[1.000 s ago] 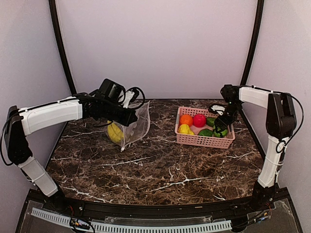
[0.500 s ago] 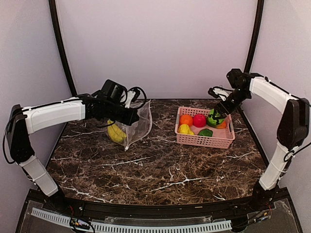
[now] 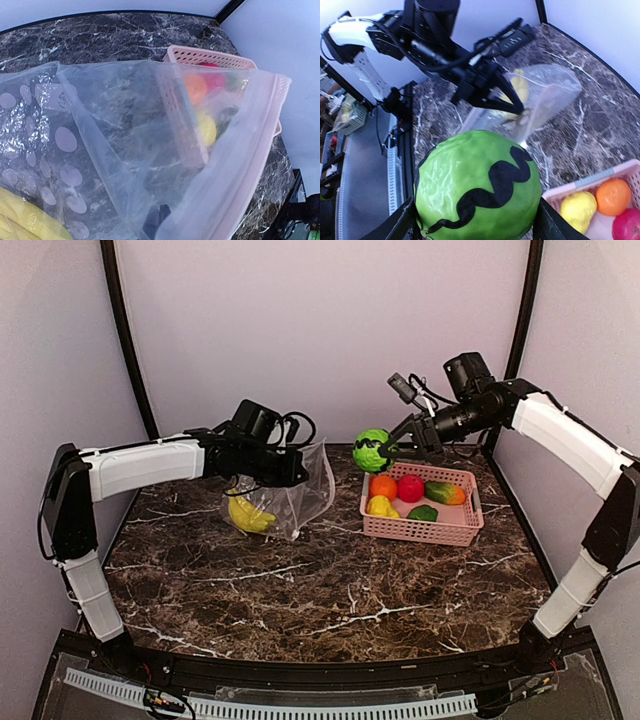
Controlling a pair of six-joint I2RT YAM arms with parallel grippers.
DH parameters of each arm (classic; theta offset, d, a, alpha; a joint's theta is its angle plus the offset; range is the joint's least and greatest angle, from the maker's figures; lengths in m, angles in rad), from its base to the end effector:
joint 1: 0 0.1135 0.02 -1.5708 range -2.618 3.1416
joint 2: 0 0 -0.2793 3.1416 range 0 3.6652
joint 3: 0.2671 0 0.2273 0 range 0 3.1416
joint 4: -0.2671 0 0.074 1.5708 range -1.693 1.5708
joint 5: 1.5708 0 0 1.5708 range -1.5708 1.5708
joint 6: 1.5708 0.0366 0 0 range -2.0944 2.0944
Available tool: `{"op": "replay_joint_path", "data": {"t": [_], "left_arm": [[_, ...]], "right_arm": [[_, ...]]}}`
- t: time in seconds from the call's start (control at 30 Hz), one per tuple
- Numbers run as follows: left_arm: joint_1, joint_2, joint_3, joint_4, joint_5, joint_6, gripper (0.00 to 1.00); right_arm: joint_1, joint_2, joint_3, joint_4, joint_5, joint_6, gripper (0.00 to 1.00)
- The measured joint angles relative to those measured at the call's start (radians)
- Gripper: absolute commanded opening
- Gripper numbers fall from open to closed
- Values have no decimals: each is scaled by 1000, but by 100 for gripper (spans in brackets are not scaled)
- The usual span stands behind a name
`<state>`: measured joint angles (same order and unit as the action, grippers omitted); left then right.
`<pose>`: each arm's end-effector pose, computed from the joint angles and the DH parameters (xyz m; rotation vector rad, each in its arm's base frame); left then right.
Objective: Place the food in the zip-top bag and seal the zipper
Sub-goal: Place the fake fruit in the zipper food storage bag.
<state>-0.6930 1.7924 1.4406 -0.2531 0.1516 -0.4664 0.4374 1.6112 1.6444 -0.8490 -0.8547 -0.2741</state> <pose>0.3030 -0.2588 0.3041 0.3490 2.2617 -0.8021 0.2742 0.1587 0.3884 -1.1606 1.9610 1.0903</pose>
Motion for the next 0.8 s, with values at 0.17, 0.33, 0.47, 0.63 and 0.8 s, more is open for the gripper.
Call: {"op": "replay_joint_path", "data": {"t": [0.17,0.33,0.47,0.63,0.8], "left_arm": [[-20,29,123,-41,-11,-12,1],[-40,29,183,-82,-16,-13,1],[-47,29,191,-114,-21,-12,1],[-45,27,191,-157,-37,-13,1],[-49,17,191,-164,-44,-16,1]], "right_arm": [[49,35,12,150,-143,134,54],[84,134,43,272,-240,267,53],[101,200,60,316,-267,343,53],[119,242,76,325,-242,389,53],[127,244,77,323,-140,400,53]]}}
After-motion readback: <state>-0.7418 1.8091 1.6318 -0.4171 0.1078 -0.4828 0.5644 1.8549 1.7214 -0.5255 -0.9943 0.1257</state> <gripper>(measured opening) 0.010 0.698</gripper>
